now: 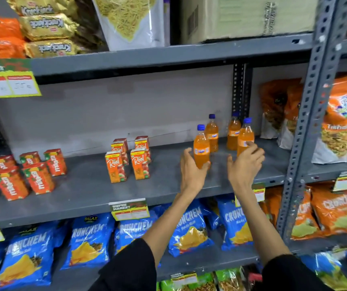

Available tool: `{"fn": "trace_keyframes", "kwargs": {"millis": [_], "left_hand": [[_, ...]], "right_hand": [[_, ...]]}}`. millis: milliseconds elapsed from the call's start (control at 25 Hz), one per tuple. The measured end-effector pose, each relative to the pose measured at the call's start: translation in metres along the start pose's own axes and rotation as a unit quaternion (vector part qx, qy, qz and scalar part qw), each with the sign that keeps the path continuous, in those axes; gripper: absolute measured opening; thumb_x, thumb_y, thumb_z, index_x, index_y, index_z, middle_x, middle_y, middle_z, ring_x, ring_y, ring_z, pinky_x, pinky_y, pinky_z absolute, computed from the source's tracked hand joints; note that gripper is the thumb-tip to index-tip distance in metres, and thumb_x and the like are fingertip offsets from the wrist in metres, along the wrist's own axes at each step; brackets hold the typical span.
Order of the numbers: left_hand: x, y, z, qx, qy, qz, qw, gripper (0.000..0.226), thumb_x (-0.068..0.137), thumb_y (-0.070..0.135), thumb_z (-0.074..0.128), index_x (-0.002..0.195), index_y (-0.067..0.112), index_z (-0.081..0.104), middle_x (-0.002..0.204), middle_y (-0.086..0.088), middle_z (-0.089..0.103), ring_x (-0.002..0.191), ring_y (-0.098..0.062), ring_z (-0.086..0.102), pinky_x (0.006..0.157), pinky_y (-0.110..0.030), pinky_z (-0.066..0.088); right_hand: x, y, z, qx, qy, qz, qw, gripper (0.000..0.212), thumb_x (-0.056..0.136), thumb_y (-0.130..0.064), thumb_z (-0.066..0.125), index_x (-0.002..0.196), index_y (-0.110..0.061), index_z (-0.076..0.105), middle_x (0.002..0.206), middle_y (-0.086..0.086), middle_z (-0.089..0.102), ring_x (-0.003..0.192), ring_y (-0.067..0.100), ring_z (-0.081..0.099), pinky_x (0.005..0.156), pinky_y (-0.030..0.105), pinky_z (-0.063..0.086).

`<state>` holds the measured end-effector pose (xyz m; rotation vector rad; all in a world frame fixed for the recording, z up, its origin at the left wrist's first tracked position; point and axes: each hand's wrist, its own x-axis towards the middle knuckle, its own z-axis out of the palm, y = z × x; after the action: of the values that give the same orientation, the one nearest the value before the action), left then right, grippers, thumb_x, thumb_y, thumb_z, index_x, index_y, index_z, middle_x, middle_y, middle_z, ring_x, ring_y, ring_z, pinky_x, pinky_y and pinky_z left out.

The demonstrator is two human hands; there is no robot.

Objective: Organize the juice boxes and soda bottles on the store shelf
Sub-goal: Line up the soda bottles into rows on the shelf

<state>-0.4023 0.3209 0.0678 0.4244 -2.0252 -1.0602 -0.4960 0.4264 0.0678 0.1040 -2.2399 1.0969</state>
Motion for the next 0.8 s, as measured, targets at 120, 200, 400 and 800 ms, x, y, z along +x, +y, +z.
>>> {"fn": "trace_keyframes", "kwargs": {"millis": [120, 200, 400, 800], "left_hand": [[0.013, -0.006, 0.019, 0.012, -0.022, -0.060, 0.998, 0.054, 0.085, 0.020, 0.079, 0.129, 0.010, 0.049, 0.124, -0.005, 0.063, 0.114, -0.022, 0.059, 0.089, -0.029, 0.041], [0.019, -0.012, 0.028, 0.019, -0.019, -0.076, 0.997, 0.044, 0.086, 0.020, 0.078, 0.121, 0.010, 0.053, 0.119, -0.012, 0.067, 0.112, -0.030, 0.063, 0.087, -0.033, 0.046], [0.029, -0.004, 0.051, 0.005, -0.025, -0.107, 0.994, 0.052, 0.083, 0.019, 0.082, 0.125, 0.011, 0.052, 0.126, -0.014, 0.064, 0.119, -0.029, 0.059, 0.094, -0.036, 0.047], [0.035, 0.014, 0.100, 0.013, -0.016, -0.099, 0.995, 0.059, 0.080, 0.027, 0.085, 0.125, 0.014, 0.048, 0.130, -0.010, 0.064, 0.117, -0.029, 0.063, 0.092, -0.041, 0.052]], "right_hand": [[0.030, 0.026, 0.010, -0.007, -0.061, 0.060, 0.996, 0.085, 0.072, -0.030, 0.082, 0.135, 0.002, 0.035, 0.131, 0.029, 0.045, 0.118, 0.048, 0.049, 0.092, 0.056, 0.046], [0.047, 0.039, 0.017, 0.016, -0.116, 0.071, 0.991, 0.093, 0.073, -0.031, 0.083, 0.140, 0.005, 0.029, 0.135, 0.032, 0.043, 0.123, 0.051, 0.046, 0.096, 0.057, 0.043], [0.072, 0.061, 0.027, 0.089, -0.203, 0.040, 0.974, 0.071, 0.075, -0.027, 0.081, 0.126, 0.003, 0.042, 0.126, 0.030, 0.055, 0.119, 0.047, 0.054, 0.095, 0.051, 0.046], [0.078, 0.072, 0.014, 0.148, -0.244, 0.019, 0.958, 0.063, 0.077, -0.031, 0.080, 0.125, -0.007, 0.046, 0.128, 0.017, 0.059, 0.124, 0.036, 0.053, 0.100, 0.048, 0.047]]}}
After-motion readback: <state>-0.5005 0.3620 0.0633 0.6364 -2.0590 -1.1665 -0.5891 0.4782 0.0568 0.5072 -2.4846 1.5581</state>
